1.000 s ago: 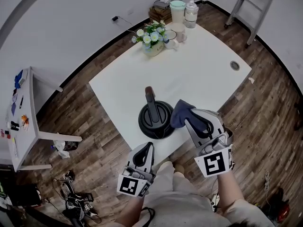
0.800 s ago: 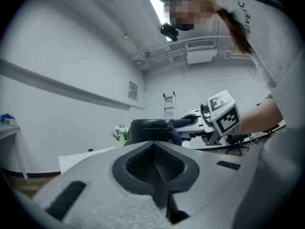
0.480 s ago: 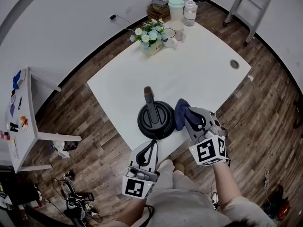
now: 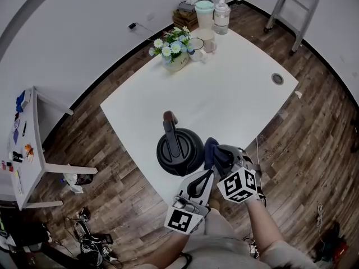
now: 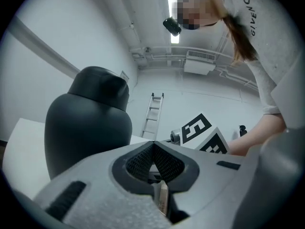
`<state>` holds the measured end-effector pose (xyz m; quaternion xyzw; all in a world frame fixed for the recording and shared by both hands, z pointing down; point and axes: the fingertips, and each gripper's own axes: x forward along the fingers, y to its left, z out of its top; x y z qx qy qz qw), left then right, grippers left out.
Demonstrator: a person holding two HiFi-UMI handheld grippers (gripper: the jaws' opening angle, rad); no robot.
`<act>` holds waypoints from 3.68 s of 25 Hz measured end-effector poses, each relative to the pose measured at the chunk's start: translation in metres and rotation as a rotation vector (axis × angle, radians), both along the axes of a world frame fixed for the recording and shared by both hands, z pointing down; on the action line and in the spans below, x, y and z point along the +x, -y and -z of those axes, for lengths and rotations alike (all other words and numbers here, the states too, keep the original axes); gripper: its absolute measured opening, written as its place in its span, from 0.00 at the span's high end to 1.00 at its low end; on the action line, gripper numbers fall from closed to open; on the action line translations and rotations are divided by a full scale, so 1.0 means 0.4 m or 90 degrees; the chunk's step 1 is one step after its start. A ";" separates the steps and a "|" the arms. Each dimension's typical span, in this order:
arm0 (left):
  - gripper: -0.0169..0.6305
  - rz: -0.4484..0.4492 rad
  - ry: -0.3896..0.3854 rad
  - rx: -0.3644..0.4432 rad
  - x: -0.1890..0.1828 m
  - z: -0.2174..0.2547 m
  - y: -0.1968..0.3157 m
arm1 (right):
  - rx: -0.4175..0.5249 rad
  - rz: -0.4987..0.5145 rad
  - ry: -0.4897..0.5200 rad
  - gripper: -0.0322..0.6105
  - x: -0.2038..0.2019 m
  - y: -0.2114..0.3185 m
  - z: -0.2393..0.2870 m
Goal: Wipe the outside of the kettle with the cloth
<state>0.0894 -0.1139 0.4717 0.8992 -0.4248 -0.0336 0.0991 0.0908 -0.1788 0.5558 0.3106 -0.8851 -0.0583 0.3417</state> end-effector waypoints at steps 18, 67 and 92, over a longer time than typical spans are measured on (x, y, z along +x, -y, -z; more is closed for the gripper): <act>0.96 -0.039 -0.034 0.038 0.076 0.080 0.015 | 0.147 0.350 -0.037 0.84 -0.151 0.128 0.421; 0.96 0.234 0.046 0.039 -0.456 0.084 -0.001 | 0.059 0.614 -0.386 0.84 -0.424 0.233 0.393; 0.96 0.274 0.093 0.027 -0.537 0.006 0.073 | -0.255 0.943 -0.594 0.84 -0.535 -0.062 0.189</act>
